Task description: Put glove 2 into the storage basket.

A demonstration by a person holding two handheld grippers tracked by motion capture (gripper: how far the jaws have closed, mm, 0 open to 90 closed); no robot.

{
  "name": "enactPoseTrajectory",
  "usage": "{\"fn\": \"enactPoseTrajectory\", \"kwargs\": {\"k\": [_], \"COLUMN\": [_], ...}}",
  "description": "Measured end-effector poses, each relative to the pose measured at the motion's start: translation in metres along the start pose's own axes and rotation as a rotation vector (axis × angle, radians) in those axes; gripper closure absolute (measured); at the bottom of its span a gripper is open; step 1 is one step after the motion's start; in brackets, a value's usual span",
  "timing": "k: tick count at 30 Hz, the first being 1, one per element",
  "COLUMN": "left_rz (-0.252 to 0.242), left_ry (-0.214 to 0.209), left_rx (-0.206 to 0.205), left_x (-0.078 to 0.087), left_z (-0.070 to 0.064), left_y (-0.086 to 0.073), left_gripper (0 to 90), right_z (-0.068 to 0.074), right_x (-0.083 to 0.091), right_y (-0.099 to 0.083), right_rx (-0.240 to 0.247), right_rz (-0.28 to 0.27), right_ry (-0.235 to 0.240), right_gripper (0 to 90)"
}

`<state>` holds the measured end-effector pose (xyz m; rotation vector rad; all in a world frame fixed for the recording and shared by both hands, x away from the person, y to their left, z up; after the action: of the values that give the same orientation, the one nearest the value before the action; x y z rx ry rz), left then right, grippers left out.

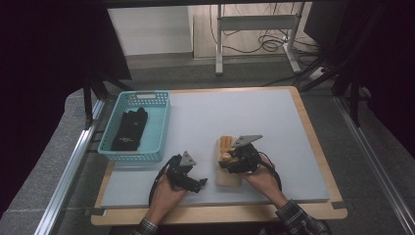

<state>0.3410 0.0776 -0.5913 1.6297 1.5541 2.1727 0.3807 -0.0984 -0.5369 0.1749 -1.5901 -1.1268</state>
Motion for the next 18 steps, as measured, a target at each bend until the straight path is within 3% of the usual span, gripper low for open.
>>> {"fn": "enactPoseTrajectory", "kwargs": {"k": [7,11,14,18], "left_rz": [0.001,0.001,0.001,0.007], "left_ry": [0.000,0.001,0.010,0.010], "left_rx": [0.000,-0.001,-0.004,-0.003], "left_x": [0.000,0.000,0.002,0.006], "left_z": [0.000,0.000,-0.001,-0.003], "left_y": [0.000,0.000,0.000,-0.004], "left_gripper": [1.1,1.1,2.0,2.6], "right_z": [-0.021,-0.036,-0.041,-0.040], "right_x": [0.030,0.041,0.042,0.039], "right_y": [0.007,-0.004,-0.015,-0.029], "right_rx": [-0.010,-0.024,-0.048,-0.045], "right_rz": [-0.036,-0.034,-0.015,0.009], "right_ry": [-0.056,-0.095,-0.089,-0.077], "right_gripper": [40.1,55.3,63.8,74.0]}}
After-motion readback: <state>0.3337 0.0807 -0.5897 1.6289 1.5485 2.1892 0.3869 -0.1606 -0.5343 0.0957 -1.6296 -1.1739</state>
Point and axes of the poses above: each handheld gripper's, and its own axes: x roughly backward along the jaws, y roughly out of its top, z roughly to its left, the point moved 6 cm from there along -x, roughly forward along the jaws
